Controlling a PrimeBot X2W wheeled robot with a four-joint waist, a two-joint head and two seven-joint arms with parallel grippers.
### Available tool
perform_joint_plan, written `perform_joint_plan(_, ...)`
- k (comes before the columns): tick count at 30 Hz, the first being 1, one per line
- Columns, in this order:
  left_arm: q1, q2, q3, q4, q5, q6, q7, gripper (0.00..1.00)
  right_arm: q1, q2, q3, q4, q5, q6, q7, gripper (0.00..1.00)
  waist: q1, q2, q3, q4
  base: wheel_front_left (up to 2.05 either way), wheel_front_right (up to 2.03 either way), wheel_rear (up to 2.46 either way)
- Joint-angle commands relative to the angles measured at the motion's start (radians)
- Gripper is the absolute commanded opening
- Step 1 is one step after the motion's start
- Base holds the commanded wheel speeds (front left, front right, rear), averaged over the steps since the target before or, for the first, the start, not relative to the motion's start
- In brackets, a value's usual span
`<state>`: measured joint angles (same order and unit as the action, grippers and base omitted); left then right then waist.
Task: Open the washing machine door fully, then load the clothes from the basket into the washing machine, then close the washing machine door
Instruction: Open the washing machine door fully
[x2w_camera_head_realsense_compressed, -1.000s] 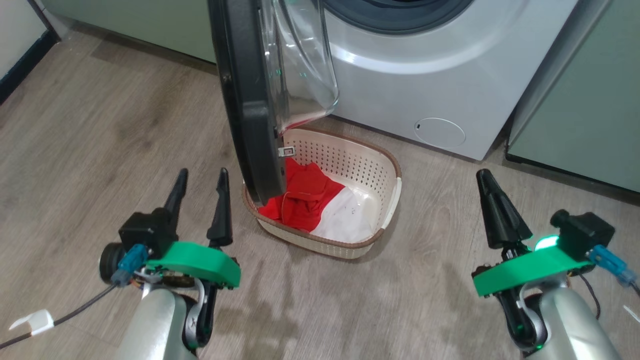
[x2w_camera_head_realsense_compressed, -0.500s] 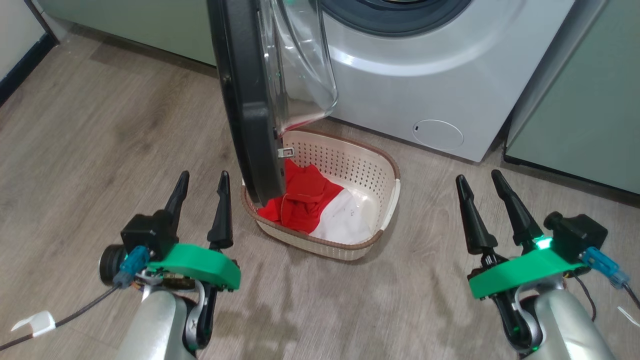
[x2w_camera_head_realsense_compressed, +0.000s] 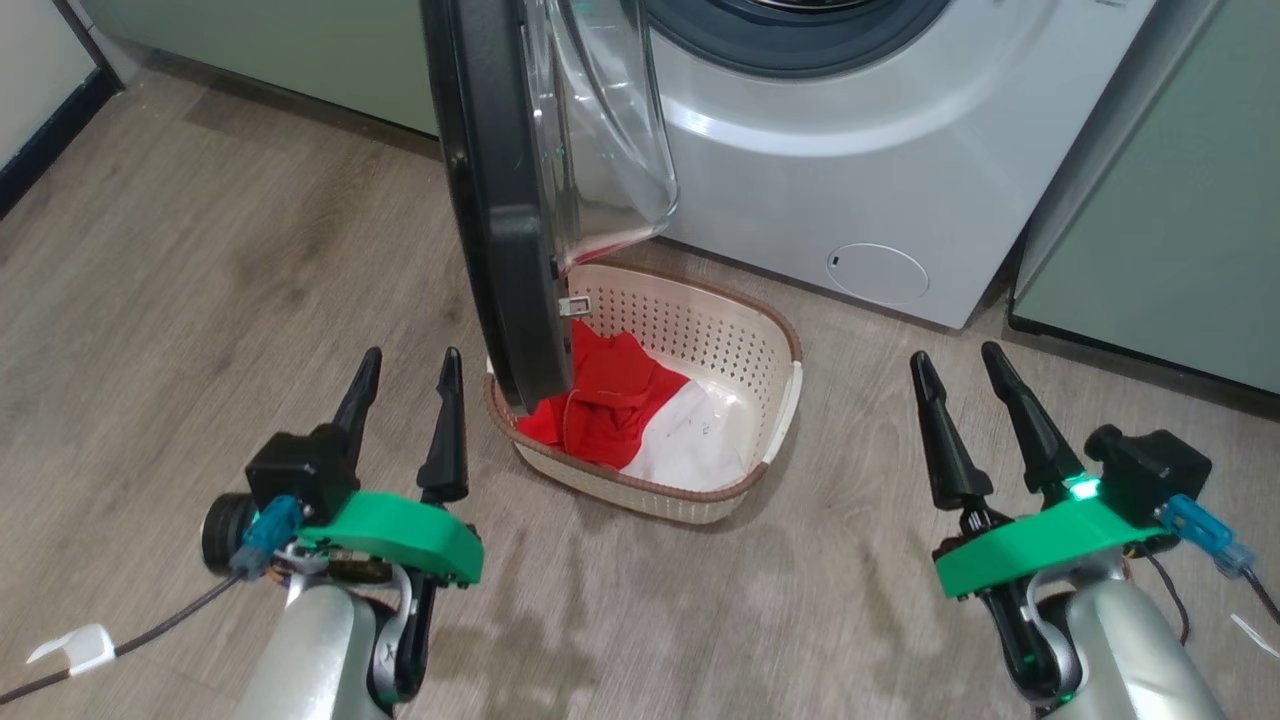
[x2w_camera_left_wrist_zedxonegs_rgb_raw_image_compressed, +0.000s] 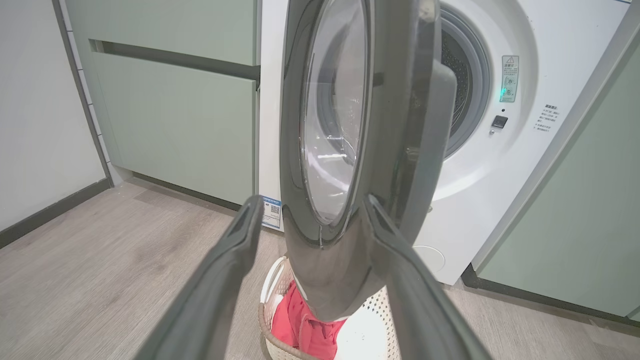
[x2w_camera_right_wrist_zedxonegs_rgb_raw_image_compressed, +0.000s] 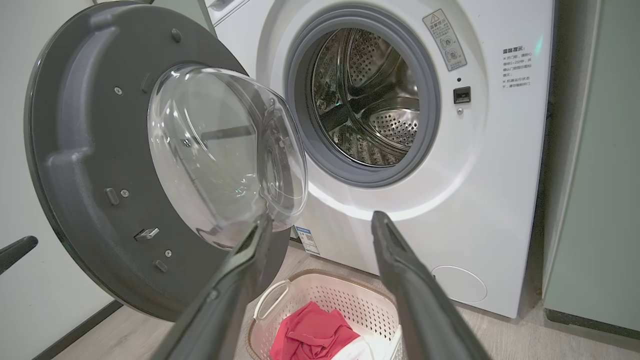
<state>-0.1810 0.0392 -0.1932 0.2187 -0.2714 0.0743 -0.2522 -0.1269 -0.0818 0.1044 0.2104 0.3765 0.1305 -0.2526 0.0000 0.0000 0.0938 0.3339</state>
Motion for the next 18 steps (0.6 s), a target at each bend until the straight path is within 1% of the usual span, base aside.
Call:
perform_joint_plan(1,-0.022,0.011,0.029,-0.027,0.000,0.006,-0.010,1.00,-0.013,0.008,0.020,-0.029,-0.009,0.000,-0.009,1.00,0.0000,0.0000,0.000,0.000,0.00,0.00,0.00)
perform_joint_plan(8,-0.021,0.011,0.029,-0.027,-0.001,0.006,-0.010,1.00,-0.015,0.005,0.022,-0.022,-0.012,0.000,-0.009,1.00,0.0000,0.0000,-0.002,0.001,0.00,0.00,0.00)
perform_joint_plan(9,-0.022,0.011,0.029,-0.029,-0.003,0.005,-0.010,0.92,-0.015,0.005,0.022,-0.021,-0.012,0.000,-0.009,1.00,0.0000,0.0000,-0.002,0.001,0.00,0.00,0.00)
perform_joint_plan(10,-0.021,0.011,0.030,-0.029,-0.015,0.001,-0.010,0.45,-0.016,0.005,0.022,-0.020,-0.012,0.000,-0.009,1.00,0.0000,0.0000,-0.003,0.001,0.00,0.00,0.00)
perform_joint_plan(11,-0.019,0.011,0.028,-0.024,-0.028,-0.010,-0.010,0.00,-0.016,0.006,0.022,-0.019,-0.011,0.000,-0.009,1.00,0.0000,0.0000,-0.003,0.001,0.00,0.00,0.00)
perform_joint_plan(13,-0.020,0.011,0.029,-0.023,-0.031,-0.025,-0.010,0.00,-0.015,0.007,0.021,-0.015,0.000,0.000,-0.009,1.00,0.0000,0.0000,-0.004,0.001,0.00,0.00,0.00)
perform_joint_plan(18,-0.026,0.011,0.046,-0.052,-0.026,-0.026,-0.010,0.00,-0.022,0.007,0.028,-0.012,0.002,0.000,-0.009,1.00,0.0000,0.0000,0.000,-0.001,0.00,0.00,0.00)
